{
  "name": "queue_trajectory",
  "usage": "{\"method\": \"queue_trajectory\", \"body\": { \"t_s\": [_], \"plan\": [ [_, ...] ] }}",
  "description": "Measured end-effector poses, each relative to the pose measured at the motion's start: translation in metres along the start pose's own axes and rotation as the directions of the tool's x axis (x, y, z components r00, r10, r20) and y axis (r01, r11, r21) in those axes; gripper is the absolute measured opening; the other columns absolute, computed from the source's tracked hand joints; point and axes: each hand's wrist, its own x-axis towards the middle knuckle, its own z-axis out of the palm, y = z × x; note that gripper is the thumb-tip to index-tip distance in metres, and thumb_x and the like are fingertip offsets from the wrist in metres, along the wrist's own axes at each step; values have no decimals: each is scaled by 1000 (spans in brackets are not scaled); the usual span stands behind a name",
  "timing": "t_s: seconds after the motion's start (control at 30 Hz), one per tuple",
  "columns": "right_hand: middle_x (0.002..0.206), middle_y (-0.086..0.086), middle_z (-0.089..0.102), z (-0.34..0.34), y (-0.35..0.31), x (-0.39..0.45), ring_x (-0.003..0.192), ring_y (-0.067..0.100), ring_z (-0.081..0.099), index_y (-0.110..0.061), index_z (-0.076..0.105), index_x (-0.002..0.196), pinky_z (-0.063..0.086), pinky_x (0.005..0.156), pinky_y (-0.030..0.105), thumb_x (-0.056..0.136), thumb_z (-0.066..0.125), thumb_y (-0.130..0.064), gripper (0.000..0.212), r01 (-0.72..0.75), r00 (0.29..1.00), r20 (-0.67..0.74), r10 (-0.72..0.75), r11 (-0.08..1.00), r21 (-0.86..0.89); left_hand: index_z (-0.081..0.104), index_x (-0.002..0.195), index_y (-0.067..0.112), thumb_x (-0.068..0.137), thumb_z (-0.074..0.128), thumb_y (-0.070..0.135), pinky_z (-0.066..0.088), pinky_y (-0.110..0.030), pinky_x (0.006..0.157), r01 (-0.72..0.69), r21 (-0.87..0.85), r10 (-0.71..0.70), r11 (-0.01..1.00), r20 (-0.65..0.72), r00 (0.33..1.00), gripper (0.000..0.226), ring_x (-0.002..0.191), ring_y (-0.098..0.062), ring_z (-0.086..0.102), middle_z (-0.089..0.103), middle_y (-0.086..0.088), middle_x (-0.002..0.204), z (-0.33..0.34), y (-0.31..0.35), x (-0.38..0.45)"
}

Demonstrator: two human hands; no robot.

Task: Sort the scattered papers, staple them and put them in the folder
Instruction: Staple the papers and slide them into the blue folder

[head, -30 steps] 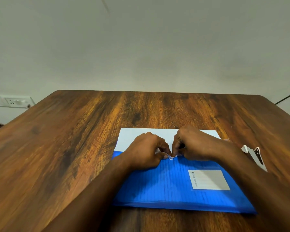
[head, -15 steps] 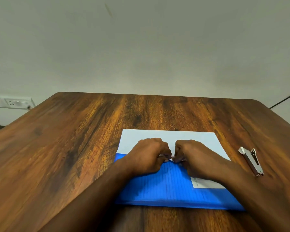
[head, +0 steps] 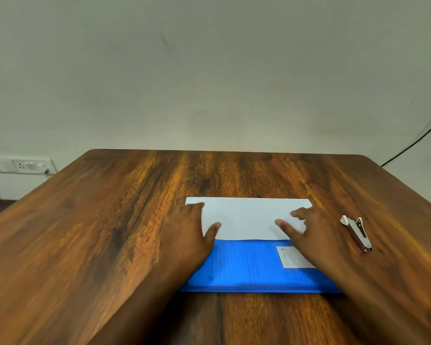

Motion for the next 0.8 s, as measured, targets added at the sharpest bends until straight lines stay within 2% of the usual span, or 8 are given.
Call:
{"method": "queue_trajectory", "body": {
  "t_s": [0.07, 0.17, 0.27, 0.37, 0.43, 0.53, 0.63, 0.8],
  "plan": [
    [142, 10, 61, -8, 8, 2, 125, 29, 61, -17, 58, 139, 52, 99, 44, 81, 66, -73, 81, -199, 977, 61, 207, 974, -110, 47, 153, 23, 96, 55, 68, 47, -44, 108, 167, 11, -167, 986, 11, 986, 73, 132, -23, 54, 57, -3, 148, -4, -7, -2],
    [143, 10, 58, -17, 12, 1, 126, 31, 60, -15, 49, 140, 53, 97, 43, 76, 67, -78, 91, -324, 928, 115, 355, 919, -223, 47, 151, 21, 92, 60, 71, 51, -39, 98, 282, 12, -282, 959, 88, 955, 78, 128, -26, 58, 58, -7, 144, -5, -12, -5],
    [132, 8, 64, -19, 8, 0, 114, 27, 65, -14, 55, 130, 54, 87, 36, 75, 69, -78, 85, -342, 914, 125, 386, 898, -275, 54, 143, 19, 91, 70, 62, 44, -28, 79, 301, -28, -296, 953, 113, 949, 70, 115, -24, 65, 64, -7, 133, -5, -9, -6],
    [116, 5, 66, -18, 11, 7, 93, 20, 62, -14, 57, 122, 56, 80, 32, 73, 74, -74, 80, -391, 887, 178, 427, 897, -205, 63, 131, 17, 88, 75, 59, 45, -28, 70, 329, -58, -317, 943, 153, 936, 61, 103, -21, 67, 69, -4, 121, -1, -13, 0],
    [118, 7, 65, -15, 13, 12, 89, 18, 56, -14, 54, 121, 53, 76, 32, 75, 78, -67, 74, -417, 877, 203, 436, 900, -131, 65, 126, 17, 89, 75, 56, 47, -29, 68, 364, -102, -340, 926, 194, 920, 55, 99, -20, 67, 71, -3, 118, 2, -17, 9],
    [129, 11, 64, -7, 15, 24, 96, 22, 62, -15, 51, 121, 44, 75, 30, 80, 79, -59, 67, -436, 875, 213, 436, 899, -49, 63, 130, 17, 92, 76, 48, 49, -31, 71, 418, -187, -372, 889, 239, 897, 51, 104, -22, 68, 70, -5, 124, 5, -24, 30],
    [128, 10, 64, 10, 21, 56, 94, 20, 63, -16, 49, 123, 49, 76, 32, 79, 80, -60, 69, -451, 879, 210, 428, 890, 72, 61, 130, 15, 92, 78, 46, 52, -32, 75, 438, -228, -393, 869, 219, 893, 52, 105, -23, 67, 70, -7, 126, 17, -35, 68],
    [142, 11, 58, 39, 18, 140, 121, 30, 62, -15, 42, 145, 54, 102, 46, 76, 78, -64, 91, -417, 902, 175, 394, 900, 127, 58, 137, 13, 94, 75, 49, 45, -29, 79, 421, -167, -396, 892, 164, 903, 59, 113, -25, 66, 67, -10, 134, 45, -50, 153]
  ]
}}
